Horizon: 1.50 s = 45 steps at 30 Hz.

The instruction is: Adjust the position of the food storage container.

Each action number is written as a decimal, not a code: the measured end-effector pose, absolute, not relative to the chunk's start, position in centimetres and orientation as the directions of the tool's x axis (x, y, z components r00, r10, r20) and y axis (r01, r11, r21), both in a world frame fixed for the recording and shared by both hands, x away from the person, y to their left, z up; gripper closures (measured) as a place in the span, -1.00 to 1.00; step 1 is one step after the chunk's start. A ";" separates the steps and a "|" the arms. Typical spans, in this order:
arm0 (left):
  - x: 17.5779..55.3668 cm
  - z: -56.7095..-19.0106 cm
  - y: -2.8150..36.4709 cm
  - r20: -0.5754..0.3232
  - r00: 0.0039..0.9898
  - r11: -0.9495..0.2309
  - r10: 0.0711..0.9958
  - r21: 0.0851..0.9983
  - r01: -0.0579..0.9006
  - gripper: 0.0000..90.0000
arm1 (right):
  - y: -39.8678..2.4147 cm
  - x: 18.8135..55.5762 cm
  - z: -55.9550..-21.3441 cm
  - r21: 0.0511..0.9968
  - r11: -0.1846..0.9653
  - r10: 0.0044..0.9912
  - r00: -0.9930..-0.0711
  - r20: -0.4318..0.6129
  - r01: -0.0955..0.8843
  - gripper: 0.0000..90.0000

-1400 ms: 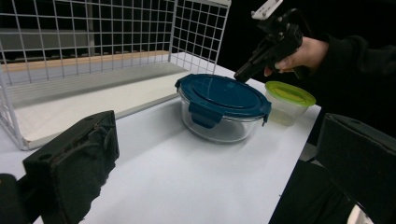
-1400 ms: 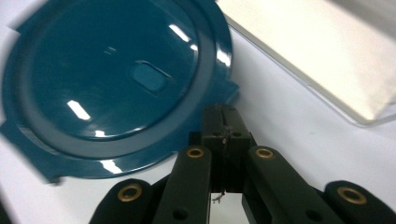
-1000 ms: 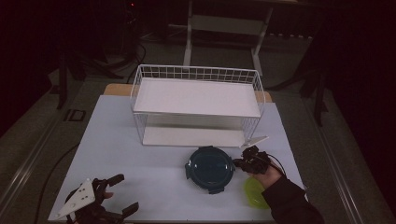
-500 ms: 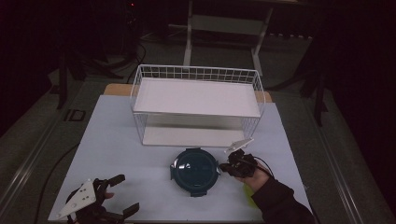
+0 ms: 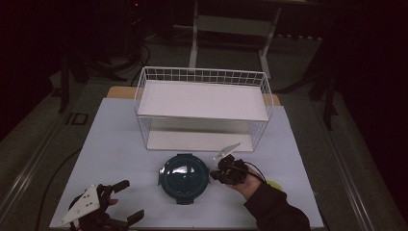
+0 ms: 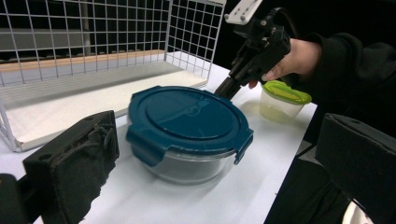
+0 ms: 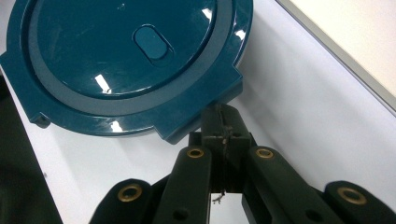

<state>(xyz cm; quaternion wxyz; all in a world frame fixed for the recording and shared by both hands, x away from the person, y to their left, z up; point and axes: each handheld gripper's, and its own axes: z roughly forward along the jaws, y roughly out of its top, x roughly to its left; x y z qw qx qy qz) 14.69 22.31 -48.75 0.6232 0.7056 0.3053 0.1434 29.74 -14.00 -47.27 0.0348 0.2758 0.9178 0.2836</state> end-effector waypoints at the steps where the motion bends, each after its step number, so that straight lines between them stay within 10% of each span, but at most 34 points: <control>1: 14.7 -48.8 22.3 -0.178 0.773 -0.038 0.609 0.967 0.253 -1.00 | -13.6 29.8 -47.3 0.540 0.685 0.526 -0.845 0.096 0.489 1.00; 45: 14.7 -48.7 22.3 -0.180 0.777 -0.044 0.604 0.965 0.258 -1.00 | -9.7 28.6 -46.6 0.620 0.646 0.483 -0.867 0.122 0.446 0.88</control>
